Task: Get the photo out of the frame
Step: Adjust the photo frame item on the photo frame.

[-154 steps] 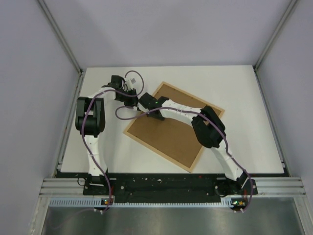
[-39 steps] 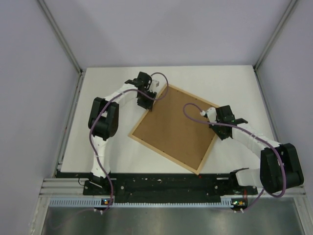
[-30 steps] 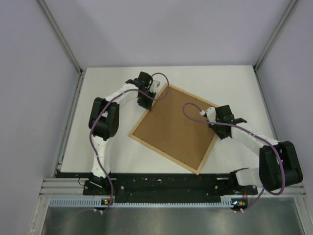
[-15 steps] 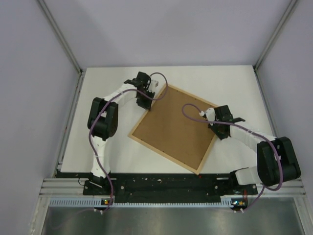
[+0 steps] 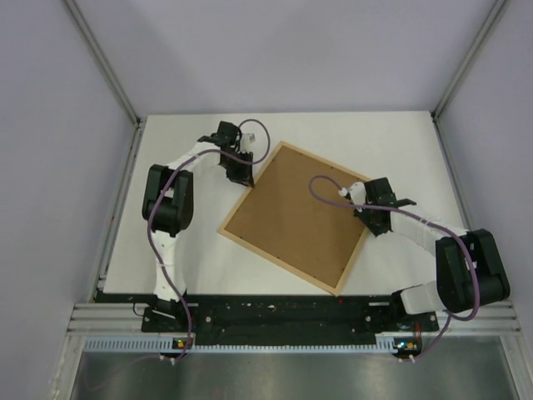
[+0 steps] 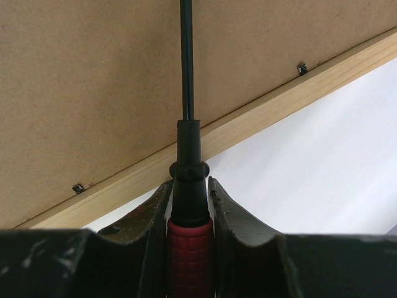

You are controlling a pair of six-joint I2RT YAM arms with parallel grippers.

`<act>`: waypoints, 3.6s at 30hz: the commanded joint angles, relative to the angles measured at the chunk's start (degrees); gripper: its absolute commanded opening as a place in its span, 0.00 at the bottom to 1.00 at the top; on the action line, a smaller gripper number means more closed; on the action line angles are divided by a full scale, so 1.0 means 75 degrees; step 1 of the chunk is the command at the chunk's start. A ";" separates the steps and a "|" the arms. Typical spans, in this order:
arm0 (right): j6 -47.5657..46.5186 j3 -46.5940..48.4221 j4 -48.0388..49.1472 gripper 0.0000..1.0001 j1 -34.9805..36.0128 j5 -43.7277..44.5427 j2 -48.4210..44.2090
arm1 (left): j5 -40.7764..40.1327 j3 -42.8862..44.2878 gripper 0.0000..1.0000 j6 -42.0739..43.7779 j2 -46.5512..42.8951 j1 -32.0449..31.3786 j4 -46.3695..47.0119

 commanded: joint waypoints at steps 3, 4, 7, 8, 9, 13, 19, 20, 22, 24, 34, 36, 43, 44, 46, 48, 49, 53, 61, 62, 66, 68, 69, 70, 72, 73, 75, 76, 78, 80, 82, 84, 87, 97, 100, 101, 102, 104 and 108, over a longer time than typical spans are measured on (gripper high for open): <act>0.0061 0.0263 0.0158 0.00 -0.0027 -0.0297 0.0222 | 0.0776 -0.0309 0.01 -0.0670 -0.0306 0.0236 0.0781; 0.0061 0.0275 0.0193 0.00 -0.0027 -0.0309 0.0233 | 0.0835 -0.0309 0.06 -0.0682 -0.0353 0.0271 0.0816; 0.0072 0.0392 0.0228 0.00 -0.0038 -0.0321 0.0350 | 0.0825 -0.0204 0.25 -0.0659 -0.0400 0.0295 0.0817; 0.0084 0.0450 0.0240 0.00 -0.0038 -0.0344 0.0432 | 0.0790 -0.0145 0.32 -0.0647 -0.0400 0.0295 0.0782; 0.0096 0.0509 0.0252 0.00 -0.0038 -0.0356 0.0479 | 0.0731 -0.0087 0.39 -0.0601 -0.0400 0.0295 0.0723; 0.0142 0.0743 0.0310 0.00 -0.0027 -0.0426 0.0760 | 0.0438 0.0019 0.55 -0.0379 -0.0400 0.0225 0.0652; 0.0131 0.0838 0.0416 0.00 0.0102 -0.0309 0.0948 | -0.0218 0.0312 0.56 0.0079 -0.0248 -0.0033 0.0289; 0.0119 0.0826 0.0428 0.00 0.0114 -0.0297 0.0937 | -0.0335 0.0312 0.54 0.0114 -0.0236 -0.0056 0.0278; 0.0119 0.0826 0.0463 0.00 0.0137 -0.0274 0.0902 | -0.0546 0.0347 0.51 0.0196 -0.0201 -0.0080 0.0278; 0.0107 0.0826 0.0463 0.00 0.0137 -0.0262 0.0890 | -0.0768 0.0394 0.44 0.0278 -0.0154 -0.0092 0.0289; 0.0096 0.0814 0.0498 0.00 0.0126 -0.0250 0.0784 | -0.0957 0.0418 0.24 0.0407 -0.0107 -0.0092 0.0266; 0.0096 0.0802 0.0486 0.00 0.0126 -0.0262 0.0773 | -0.0864 0.0430 0.24 0.0407 -0.0107 -0.0103 0.0266; 0.0107 0.0791 0.0498 0.00 0.0126 -0.0262 0.0749 | -0.0512 0.0312 0.43 0.0337 -0.0330 -0.0115 0.0395; 0.0084 0.0791 0.0498 0.00 0.0126 -0.0262 0.0726 | -0.0535 0.0312 0.43 0.0383 -0.0330 -0.0127 0.0371; 0.0107 0.0791 0.0498 0.00 0.0137 -0.0262 0.0726 | -0.0768 0.0336 0.42 0.0489 -0.0295 -0.0185 0.0290; 0.0096 0.0779 0.0498 0.00 0.0126 -0.0250 0.0714 | -0.0956 0.0336 0.40 0.0594 -0.0248 -0.0244 0.0219; 0.0096 0.0779 0.0498 0.00 0.0126 -0.0262 0.0668 | -0.1003 0.0336 0.39 0.0653 -0.0225 -0.0267 0.0184; 0.0107 0.0779 0.0498 0.00 0.0126 -0.0262 0.0679 | -0.1144 0.0324 0.36 0.0735 -0.0178 -0.0361 0.0055; 0.0096 0.0779 0.0498 0.00 0.0137 -0.0262 0.0644 | -0.1449 0.0347 0.31 0.1028 -0.0178 -0.0479 -0.0027; 0.0096 0.0779 0.0498 0.00 0.0126 -0.0262 0.0632 | -0.1461 0.0347 0.31 0.1028 -0.0177 -0.0479 -0.0027; 0.0096 0.0779 0.0498 0.00 0.0137 -0.0262 0.0620 | -0.1472 0.0347 0.28 0.1017 -0.0177 -0.0490 -0.0027; 0.0107 0.0779 0.0498 0.00 0.0126 -0.0250 0.0609 | -0.1461 0.0347 0.24 0.1005 -0.0177 -0.0479 -0.0004; 0.0096 0.0779 0.0498 0.00 0.0126 -0.0262 0.0609 | -0.1461 0.0347 0.19 0.0993 -0.0166 -0.0479 0.0008; 0.0096 0.0779 0.0498 0.00 0.0137 -0.0262 0.0609 | -0.1426 0.0336 0.11 0.0970 -0.0177 -0.0479 0.0020; 0.0073 0.0779 0.0498 0.00 0.0126 -0.0262 0.0585 | -0.1333 0.0324 0.00 0.0923 -0.0201 -0.0479 0.0055; 0.0084 0.0779 0.0498 0.00 0.0137 -0.0262 0.0585 | -0.1297 0.0289 0.00 0.0877 -0.0224 -0.0467 0.0078; 0.0061 0.0767 0.0521 0.00 0.0126 -0.0262 0.0585 | -0.1133 0.0207 0.00 0.0830 -0.0283 -0.0432 0.0160; 0.0049 0.0767 0.0522 0.00 0.0126 -0.0262 0.0585 | -0.1063 0.0172 0.00 0.0829 -0.0329 -0.0432 0.0230; 0.0049 0.0767 0.0545 0.00 0.0137 -0.0274 0.0574 | -0.0759 0.0055 0.00 0.0829 -0.0411 -0.0362 0.0335; 0.0014 0.0767 0.0557 0.00 0.0126 -0.0274 0.0562 | -0.0385 -0.0050 0.00 0.0490 -0.0458 -0.0245 0.0441; -0.0010 0.0744 0.0615 0.00 0.0137 -0.0274 0.0573 | -0.0033 -0.0109 0.00 0.0314 -0.0424 -0.0139 0.0465; -0.0045 0.0720 0.0650 0.00 0.0137 -0.0309 0.0585 | 0.0330 -0.0168 0.00 0.0174 -0.0400 -0.0022 0.0488; -0.0068 0.0779 0.0721 0.00 0.0126 -0.0309 0.0667 | 0.0636 -0.0332 0.00 0.0032 -0.0377 0.0084 0.0547; -0.0022 0.1025 0.0791 0.00 0.0126 -0.0473 0.0715 | 0.2124 -0.0778 0.00 -0.0787 -0.0634 0.0716 0.1401; 0.0014 0.1130 0.0756 0.00 0.0126 -0.0566 0.0539 | 0.2102 -0.0579 0.13 -0.0893 -0.0623 0.0775 0.1520; 0.0014 0.1200 0.0710 0.00 0.0126 -0.0613 0.0480 | 0.2044 -0.0451 0.22 -0.0870 -0.0600 0.0764 0.1508; 0.0037 0.1294 0.0639 0.00 0.0137 -0.0648 0.0422 | 0.2008 -0.0322 0.27 -0.0870 -0.0564 0.0764 0.1462; 0.0072 0.1574 0.0487 0.00 0.0126 -0.0754 0.0374 | 0.1950 -0.0017 0.38 -0.0870 -0.0459 0.0752 0.1403; 0.0143 0.2405 0.0182 0.00 0.0254 -0.0837 0.0596 | 0.1727 0.0627 0.48 -0.0683 -0.0108 0.0635 0.1146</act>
